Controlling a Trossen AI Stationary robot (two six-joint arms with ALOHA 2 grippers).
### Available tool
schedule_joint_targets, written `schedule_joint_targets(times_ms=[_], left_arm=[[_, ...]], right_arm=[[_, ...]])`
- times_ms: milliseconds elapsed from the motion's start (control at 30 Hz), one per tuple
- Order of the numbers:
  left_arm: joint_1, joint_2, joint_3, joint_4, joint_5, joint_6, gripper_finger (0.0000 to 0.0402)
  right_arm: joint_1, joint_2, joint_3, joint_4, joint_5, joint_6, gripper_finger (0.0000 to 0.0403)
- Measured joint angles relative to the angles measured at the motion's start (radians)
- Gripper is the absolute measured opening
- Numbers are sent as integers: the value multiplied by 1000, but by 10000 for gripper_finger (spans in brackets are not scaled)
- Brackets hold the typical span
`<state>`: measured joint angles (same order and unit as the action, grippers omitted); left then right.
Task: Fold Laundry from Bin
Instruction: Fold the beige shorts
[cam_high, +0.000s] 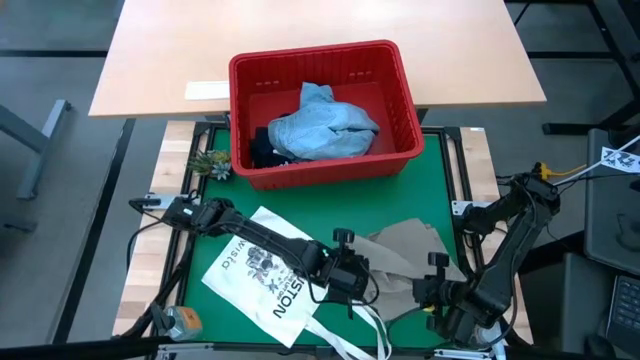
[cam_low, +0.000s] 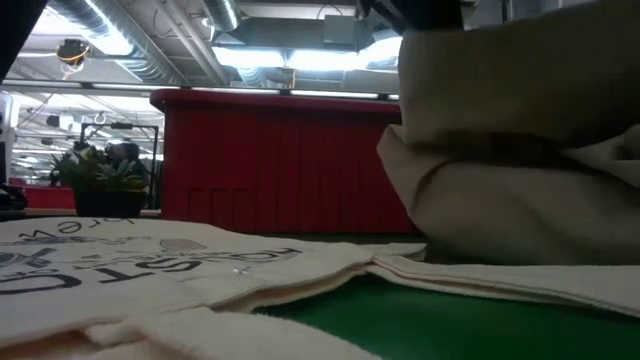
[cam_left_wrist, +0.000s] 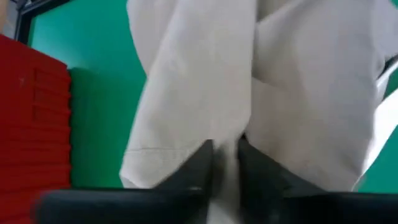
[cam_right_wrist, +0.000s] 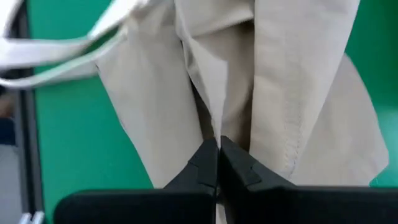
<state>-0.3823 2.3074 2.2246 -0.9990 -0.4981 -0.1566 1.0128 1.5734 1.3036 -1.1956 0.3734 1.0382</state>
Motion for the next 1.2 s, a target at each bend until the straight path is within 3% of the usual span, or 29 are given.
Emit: schedule_joint_targets(times_ms=[67, 300, 733, 900, 1200], left_arm=[[10, -20, 0, -8, 14, -24, 11], [32, -125, 0, -7, 54, -28, 3], [37, -224, 1, 64, 139, 6, 1], [39, -212, 1, 120, 167, 10, 1], [64, -139, 0, 225, 175, 10, 1]], right_arm=[[1, 0, 39, -2, 32, 0, 3], [1, 0, 217, 33, 114, -73, 3], [32, 0, 369, 335, 34, -199, 3], [64, 7, 368, 245, 33, -72, 3], [106, 15, 343, -125, -38, 280, 3]])
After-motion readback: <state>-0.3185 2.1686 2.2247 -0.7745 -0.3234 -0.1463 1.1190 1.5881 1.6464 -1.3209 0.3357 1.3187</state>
